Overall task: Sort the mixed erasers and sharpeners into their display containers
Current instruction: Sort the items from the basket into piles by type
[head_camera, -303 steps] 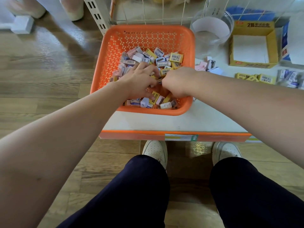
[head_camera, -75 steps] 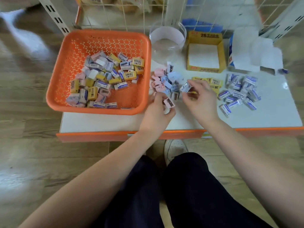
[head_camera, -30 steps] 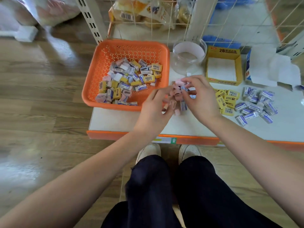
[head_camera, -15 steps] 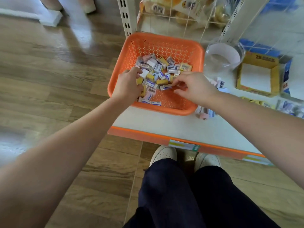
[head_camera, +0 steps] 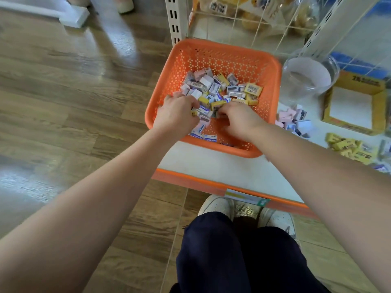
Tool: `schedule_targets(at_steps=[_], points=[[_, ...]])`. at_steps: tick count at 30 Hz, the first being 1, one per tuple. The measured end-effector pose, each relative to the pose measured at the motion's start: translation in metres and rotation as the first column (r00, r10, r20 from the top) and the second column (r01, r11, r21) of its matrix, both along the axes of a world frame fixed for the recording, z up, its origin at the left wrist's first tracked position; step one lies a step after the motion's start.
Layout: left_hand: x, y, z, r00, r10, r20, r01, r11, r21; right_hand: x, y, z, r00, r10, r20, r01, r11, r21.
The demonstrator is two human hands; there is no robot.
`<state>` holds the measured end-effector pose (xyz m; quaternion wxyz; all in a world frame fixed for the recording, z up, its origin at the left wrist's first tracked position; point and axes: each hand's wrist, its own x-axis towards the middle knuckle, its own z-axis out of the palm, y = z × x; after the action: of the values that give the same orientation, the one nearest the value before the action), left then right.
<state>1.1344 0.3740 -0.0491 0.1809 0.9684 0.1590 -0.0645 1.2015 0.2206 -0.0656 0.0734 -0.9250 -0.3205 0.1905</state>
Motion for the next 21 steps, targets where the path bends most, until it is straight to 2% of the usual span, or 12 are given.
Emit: schedule_targets(at_steps=[3,8,12,19,21], points=[[0.008,-0.001,0.002,0.993,-0.119,-0.004,0.119,0.986,0.114,0.001,-0.001,-0.004,0.999,-0.035,0.042,0.035,0.999,-0.003],[0.027,-0.004,-0.002,0.982,-0.179,-0.064,0.184,0.979,0.085,-0.001,0.000,-0.006,0.995,-0.081,0.053,0.085,0.994,-0.064],[0.033,-0.008,-0.003,0.970,-0.225,-0.094,0.238,0.956,0.170,-0.004,-0.001,-0.005,0.989,-0.088,0.116,0.098,0.992,-0.079],[0.029,-0.006,-0.001,0.970,-0.242,-0.032,0.243,0.947,0.210,-0.013,0.000,0.005,0.978,-0.125,0.168,0.116,0.991,0.065],[0.028,-0.009,0.005,0.971,-0.239,-0.010,0.236,0.947,0.217,-0.017,-0.002,0.012,0.976,-0.134,0.172,0.108,0.983,0.151]])
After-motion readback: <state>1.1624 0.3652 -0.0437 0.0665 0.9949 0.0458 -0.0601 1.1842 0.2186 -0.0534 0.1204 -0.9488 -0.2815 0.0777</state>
